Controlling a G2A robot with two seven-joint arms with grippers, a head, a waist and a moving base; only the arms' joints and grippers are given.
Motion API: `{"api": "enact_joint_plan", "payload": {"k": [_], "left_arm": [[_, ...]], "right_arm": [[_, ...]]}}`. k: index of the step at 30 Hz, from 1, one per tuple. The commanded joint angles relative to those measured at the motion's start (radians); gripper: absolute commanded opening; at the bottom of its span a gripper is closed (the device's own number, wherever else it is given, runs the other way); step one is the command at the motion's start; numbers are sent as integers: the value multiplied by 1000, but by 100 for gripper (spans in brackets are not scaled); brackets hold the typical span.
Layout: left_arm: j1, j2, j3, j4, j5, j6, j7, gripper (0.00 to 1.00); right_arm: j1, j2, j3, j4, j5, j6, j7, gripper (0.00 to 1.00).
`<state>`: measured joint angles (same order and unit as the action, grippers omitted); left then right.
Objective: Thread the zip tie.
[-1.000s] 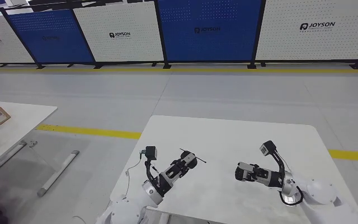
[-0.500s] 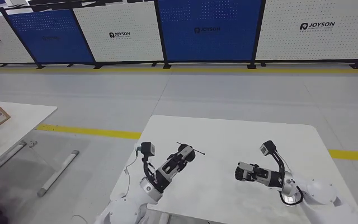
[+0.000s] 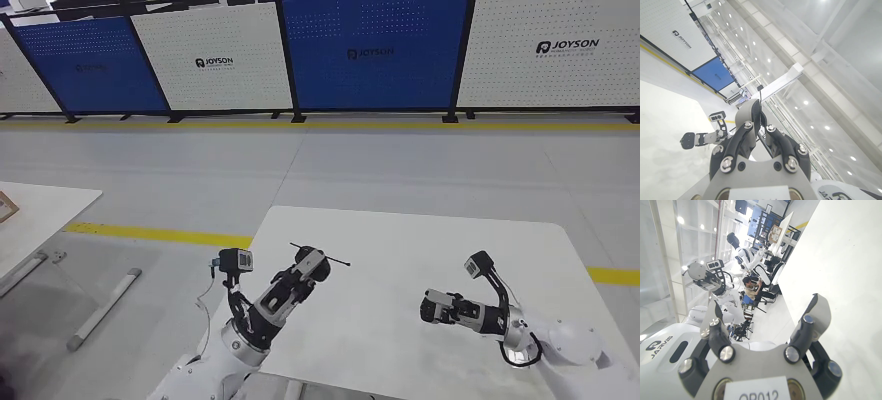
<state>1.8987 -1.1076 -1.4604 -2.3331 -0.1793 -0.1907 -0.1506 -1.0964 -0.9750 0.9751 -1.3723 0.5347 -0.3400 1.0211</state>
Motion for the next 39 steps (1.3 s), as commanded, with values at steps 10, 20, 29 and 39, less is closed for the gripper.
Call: {"api": "enact_joint_plan", "payload": {"k": [10,20,29,39], "left_arm": [[-44,-2,78,167,126,143,-51,0],[-97,-8,145,295,258,178,-1,0],[-97,-8,145,295,258,178,-1,0],[-127,-18,167,275,133,134,-4,0]], "right_arm": [[0,0,0,0,0,0,0,100],[0,0,0,0,0,0,0,100],[0,0,0,0,0,0,0,100],[0,0,0,0,0,0,0,100]]}}
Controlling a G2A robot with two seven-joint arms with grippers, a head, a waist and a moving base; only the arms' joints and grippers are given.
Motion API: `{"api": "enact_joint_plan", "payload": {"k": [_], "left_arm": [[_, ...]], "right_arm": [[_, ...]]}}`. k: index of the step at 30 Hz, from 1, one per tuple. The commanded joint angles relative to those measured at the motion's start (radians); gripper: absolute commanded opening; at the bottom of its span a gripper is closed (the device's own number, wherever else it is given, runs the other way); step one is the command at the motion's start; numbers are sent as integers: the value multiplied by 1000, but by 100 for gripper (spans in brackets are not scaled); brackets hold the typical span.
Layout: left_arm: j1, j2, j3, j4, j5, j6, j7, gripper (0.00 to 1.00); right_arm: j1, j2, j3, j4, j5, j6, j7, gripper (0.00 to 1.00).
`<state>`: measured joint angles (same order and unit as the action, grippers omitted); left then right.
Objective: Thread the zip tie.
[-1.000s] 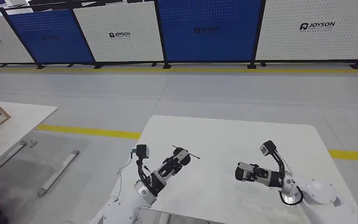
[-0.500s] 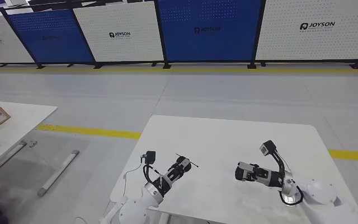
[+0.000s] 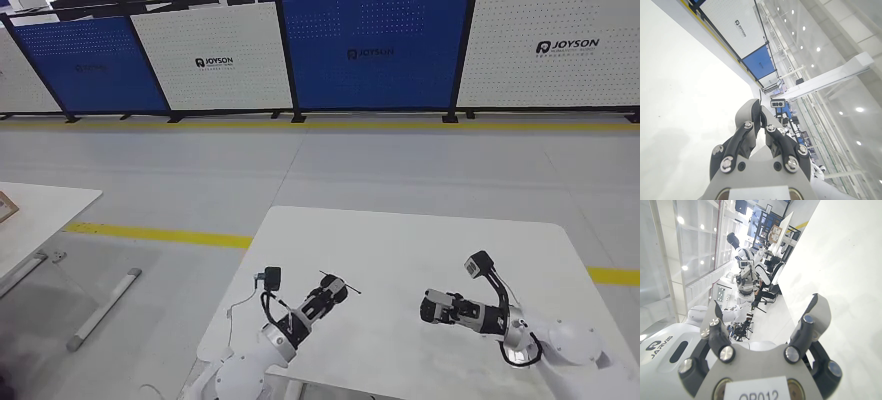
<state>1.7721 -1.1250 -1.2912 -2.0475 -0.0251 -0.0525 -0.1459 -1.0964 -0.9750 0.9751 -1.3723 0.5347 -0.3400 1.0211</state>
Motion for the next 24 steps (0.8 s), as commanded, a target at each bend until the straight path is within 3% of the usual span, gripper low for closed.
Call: {"api": "enact_joint_plan", "payload": {"k": [1,5,8,12,18,24], "left_arm": [[0,-1,-6,-29,-49,-15,-11,0],[16,-2,-37,-95,-188,-39,-28,0],[26,-6,-76,-149,-286,-65,30,0],[33,-10,-124,-214,-416,-92,52,0],[70,-7,-172,-246,-393,-75,10,0],[70,-7,-172,-246,-393,-75,10,0]], "right_arm": [[0,0,0,0,0,0,0,100],[0,0,0,0,0,0,0,100],[0,0,0,0,0,0,0,100],[0,0,0,0,0,0,0,100],[0,0,0,0,0,0,0,100],[0,0,0,0,0,0,0,100]]}}
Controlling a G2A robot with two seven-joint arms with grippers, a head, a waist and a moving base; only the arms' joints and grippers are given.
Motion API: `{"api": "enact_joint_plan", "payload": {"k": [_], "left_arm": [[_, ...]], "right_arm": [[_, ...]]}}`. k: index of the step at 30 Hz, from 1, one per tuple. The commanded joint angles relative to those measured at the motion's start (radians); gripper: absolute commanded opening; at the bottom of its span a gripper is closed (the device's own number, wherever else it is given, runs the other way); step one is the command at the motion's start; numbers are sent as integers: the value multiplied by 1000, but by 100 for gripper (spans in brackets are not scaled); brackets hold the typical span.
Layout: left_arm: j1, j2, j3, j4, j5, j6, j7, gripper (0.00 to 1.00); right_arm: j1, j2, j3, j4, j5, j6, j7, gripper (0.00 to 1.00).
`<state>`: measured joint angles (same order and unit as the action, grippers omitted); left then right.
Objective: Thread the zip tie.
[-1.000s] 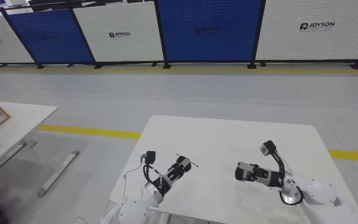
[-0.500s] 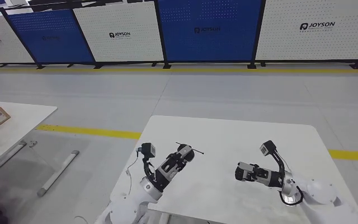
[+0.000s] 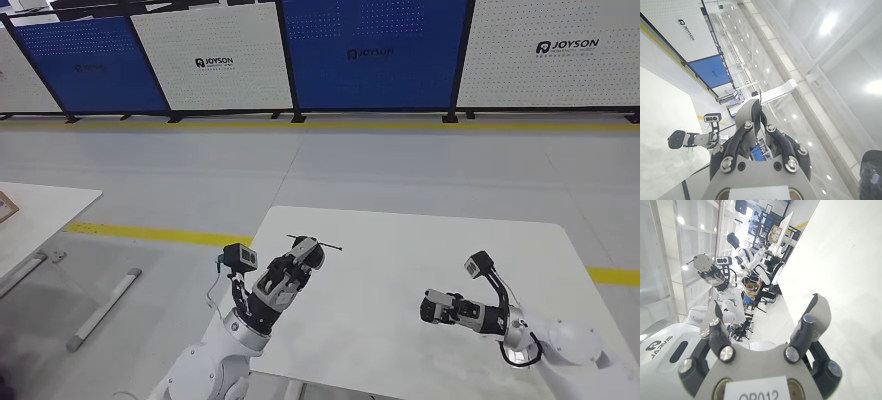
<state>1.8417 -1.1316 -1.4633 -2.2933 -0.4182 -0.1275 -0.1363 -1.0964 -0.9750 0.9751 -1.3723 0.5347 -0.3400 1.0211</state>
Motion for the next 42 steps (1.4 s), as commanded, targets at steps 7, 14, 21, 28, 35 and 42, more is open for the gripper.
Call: {"api": "enact_joint_plan", "payload": {"k": [7,14,21,28,35,42], "left_arm": [[-37,-2,60,73,130,49,4,0],[-98,-4,143,213,337,146,-9,0],[-145,-9,210,341,493,180,31,0],[-159,-11,244,386,589,202,47,0],[-159,-11,244,386,589,202,47,0],[-168,-16,256,377,550,165,60,0]], "right_arm": [[0,0,0,0,0,0,0,100],[0,0,0,0,0,0,0,100],[0,0,0,0,0,0,0,100],[0,0,0,0,0,0,0,100],[0,0,0,0,0,0,0,100],[0,0,0,0,0,0,0,100]]}}
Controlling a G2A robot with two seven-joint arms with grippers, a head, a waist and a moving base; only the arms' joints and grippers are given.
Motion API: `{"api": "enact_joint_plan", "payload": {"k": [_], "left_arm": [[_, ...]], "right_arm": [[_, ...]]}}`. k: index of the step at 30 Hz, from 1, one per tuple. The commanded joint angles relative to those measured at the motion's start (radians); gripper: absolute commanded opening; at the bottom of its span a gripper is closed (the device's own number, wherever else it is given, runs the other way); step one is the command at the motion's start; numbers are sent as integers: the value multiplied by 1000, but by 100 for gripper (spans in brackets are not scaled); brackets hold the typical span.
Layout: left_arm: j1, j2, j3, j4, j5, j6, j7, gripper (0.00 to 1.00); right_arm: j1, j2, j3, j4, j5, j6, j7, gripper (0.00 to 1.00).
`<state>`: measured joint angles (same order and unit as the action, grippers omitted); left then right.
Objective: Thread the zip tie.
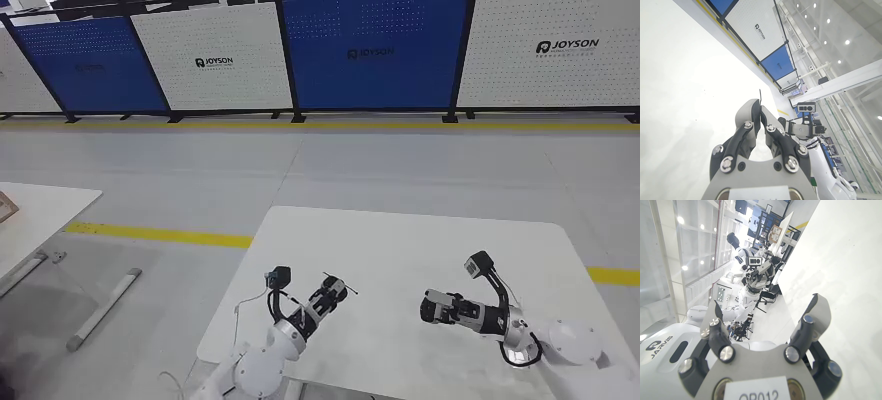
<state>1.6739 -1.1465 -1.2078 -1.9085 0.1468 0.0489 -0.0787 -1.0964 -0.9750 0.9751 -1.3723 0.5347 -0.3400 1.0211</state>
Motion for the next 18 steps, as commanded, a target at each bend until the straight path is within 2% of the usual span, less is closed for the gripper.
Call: {"api": "enact_joint_plan", "payload": {"k": [1,3,6,12,15,17,18], "left_arm": [[3,-2,-2,-25,-37,-37,9,0],[12,-1,-8,-47,-61,-71,-5,0],[42,3,-32,-105,-87,-118,-29,0],[126,11,-98,-256,-200,-228,-67,0],[172,15,-133,-297,-262,-279,-101,0],[192,19,-151,-308,-295,-278,-136,0],[192,19,-151,-308,-295,-278,-136,0]], "right_arm": [[0,0,0,0,0,0,0,100],[0,0,0,0,0,0,0,100],[0,0,0,0,0,0,0,100],[0,0,0,0,0,0,0,100],[0,0,0,0,0,0,0,100],[0,0,0,0,0,0,0,100],[0,0,0,0,0,0,0,100]]}}
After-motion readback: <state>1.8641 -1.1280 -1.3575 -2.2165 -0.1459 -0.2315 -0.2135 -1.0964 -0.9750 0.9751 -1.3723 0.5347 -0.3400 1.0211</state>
